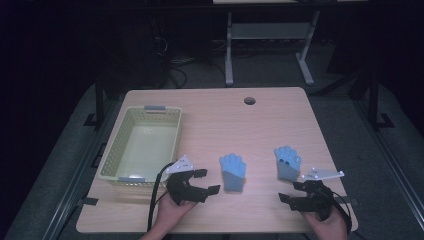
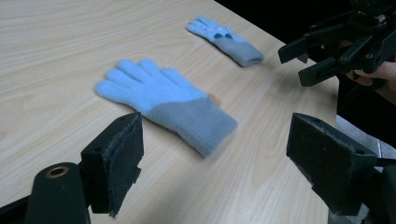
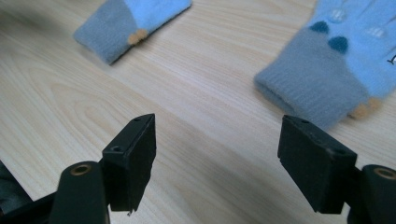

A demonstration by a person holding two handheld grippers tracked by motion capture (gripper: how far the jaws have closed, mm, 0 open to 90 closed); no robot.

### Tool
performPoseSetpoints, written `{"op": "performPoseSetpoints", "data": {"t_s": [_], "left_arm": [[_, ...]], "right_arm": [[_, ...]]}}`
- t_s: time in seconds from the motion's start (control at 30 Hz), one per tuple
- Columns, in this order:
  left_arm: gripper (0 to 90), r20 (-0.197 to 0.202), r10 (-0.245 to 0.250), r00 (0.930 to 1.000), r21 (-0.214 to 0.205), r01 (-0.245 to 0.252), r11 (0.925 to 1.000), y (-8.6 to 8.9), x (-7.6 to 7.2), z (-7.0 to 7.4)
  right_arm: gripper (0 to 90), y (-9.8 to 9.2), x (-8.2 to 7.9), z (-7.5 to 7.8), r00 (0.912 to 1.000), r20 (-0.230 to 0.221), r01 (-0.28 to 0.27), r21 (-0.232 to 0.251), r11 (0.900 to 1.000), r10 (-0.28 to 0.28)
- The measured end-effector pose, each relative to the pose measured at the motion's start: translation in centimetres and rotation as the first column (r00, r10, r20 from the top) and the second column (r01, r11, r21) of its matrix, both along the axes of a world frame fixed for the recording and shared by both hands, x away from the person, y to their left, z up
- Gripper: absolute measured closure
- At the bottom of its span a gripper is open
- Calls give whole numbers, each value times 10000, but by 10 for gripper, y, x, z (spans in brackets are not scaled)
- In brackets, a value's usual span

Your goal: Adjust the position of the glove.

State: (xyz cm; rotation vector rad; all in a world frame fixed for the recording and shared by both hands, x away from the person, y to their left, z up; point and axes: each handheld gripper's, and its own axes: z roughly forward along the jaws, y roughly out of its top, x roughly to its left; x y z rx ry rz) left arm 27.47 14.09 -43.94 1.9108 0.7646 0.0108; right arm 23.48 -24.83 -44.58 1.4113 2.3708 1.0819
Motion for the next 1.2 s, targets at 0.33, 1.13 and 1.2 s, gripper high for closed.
{"op": "performPoseSetpoints", "data": {"t_s": [0.33, 1.13, 1.2], "left_arm": [[186, -222, 146, 9996, -294, -152, 9995, 4, 0, 0], [190, -63, 216, 9997, -708, -220, 9973, 8, -2, 0], [190, -72, 167, 9998, -677, -172, 9976, 9, -2, 0]], "right_arm": [[272, 1, -2, 2, 9999, 148, 32, -53, 10000, -32], [272, 4, 19, 18, 9977, 676, 103, 36, 9999, -105], [269, 1, 21, 22, 9971, 733, 209, 110, 9997, -217]]}}
